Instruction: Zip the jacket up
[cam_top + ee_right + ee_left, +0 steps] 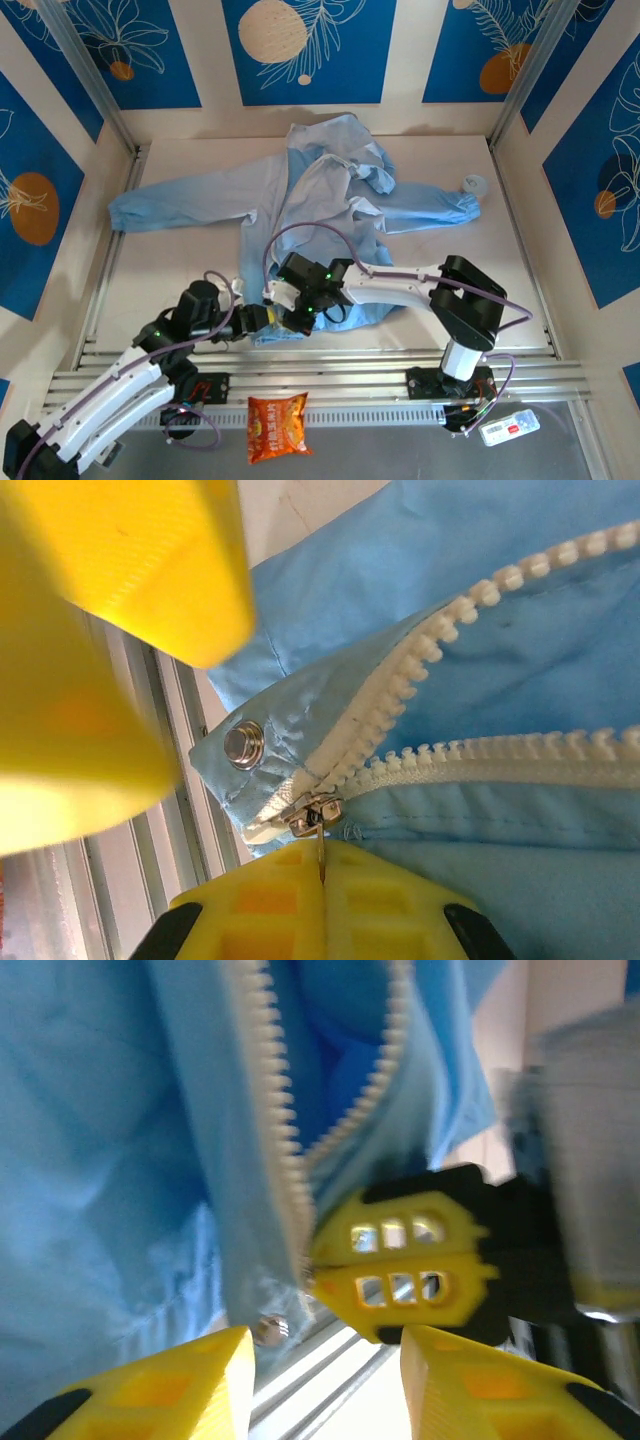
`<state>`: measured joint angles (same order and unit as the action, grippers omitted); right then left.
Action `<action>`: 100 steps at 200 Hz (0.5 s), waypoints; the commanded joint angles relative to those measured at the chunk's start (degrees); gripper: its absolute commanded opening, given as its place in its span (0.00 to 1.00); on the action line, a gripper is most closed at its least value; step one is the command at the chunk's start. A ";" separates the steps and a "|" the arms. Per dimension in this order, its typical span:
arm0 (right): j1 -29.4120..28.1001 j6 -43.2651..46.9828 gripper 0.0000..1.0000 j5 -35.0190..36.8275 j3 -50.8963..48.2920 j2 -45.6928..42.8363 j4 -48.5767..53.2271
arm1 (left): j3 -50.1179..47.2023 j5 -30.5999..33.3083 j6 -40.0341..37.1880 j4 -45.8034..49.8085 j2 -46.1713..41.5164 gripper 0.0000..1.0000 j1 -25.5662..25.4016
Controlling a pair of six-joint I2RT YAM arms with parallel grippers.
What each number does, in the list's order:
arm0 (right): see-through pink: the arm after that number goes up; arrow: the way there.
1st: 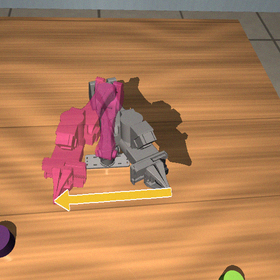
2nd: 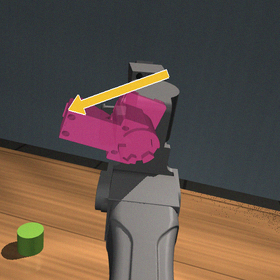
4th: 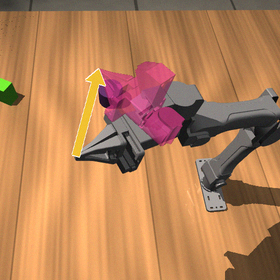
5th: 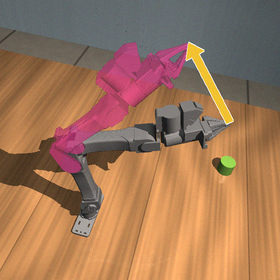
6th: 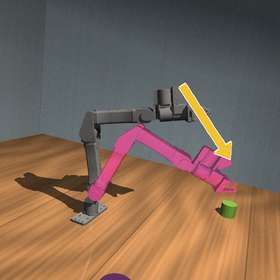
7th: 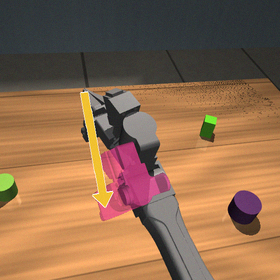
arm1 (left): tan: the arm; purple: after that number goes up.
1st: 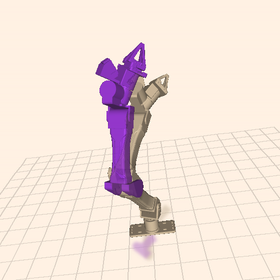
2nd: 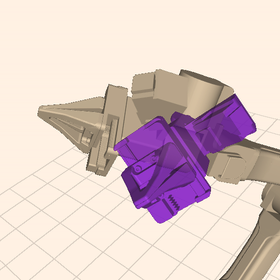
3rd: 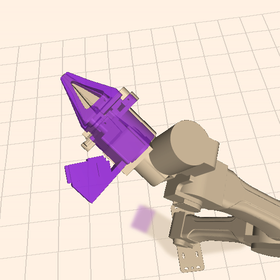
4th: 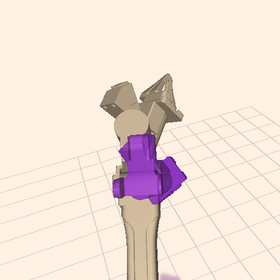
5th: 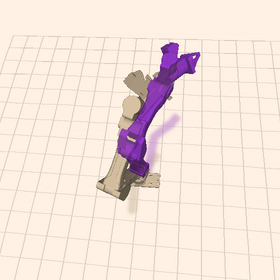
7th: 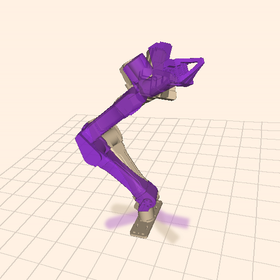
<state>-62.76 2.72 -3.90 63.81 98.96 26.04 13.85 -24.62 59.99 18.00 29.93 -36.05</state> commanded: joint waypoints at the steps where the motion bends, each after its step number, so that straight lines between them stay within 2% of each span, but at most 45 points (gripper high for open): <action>1: 0.48 -2.64 0.00 -1.04 2.00 1.66 1.48 | -2.01 4.17 5.99 -5.12 -0.82 0.40 -0.97; 52: 1.92 -4.21 0.00 -0.49 3.65 2.98 1.52 | -6.63 5.62 10.24 -12.37 -0.31 0.41 -1.49; 77: 2.47 -4.38 0.00 -0.89 4.57 3.76 1.28 | -6.85 6.35 10.58 -12.50 0.44 0.45 -1.96; 100: 3.07 -4.96 0.00 -1.82 5.61 4.68 0.77 | -8.20 7.08 12.22 -16.54 1.47 0.46 -2.28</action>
<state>-60.55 -0.80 -4.14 67.31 102.30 26.63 7.60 -19.18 69.84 7.16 30.65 -37.54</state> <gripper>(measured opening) 0.046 0.461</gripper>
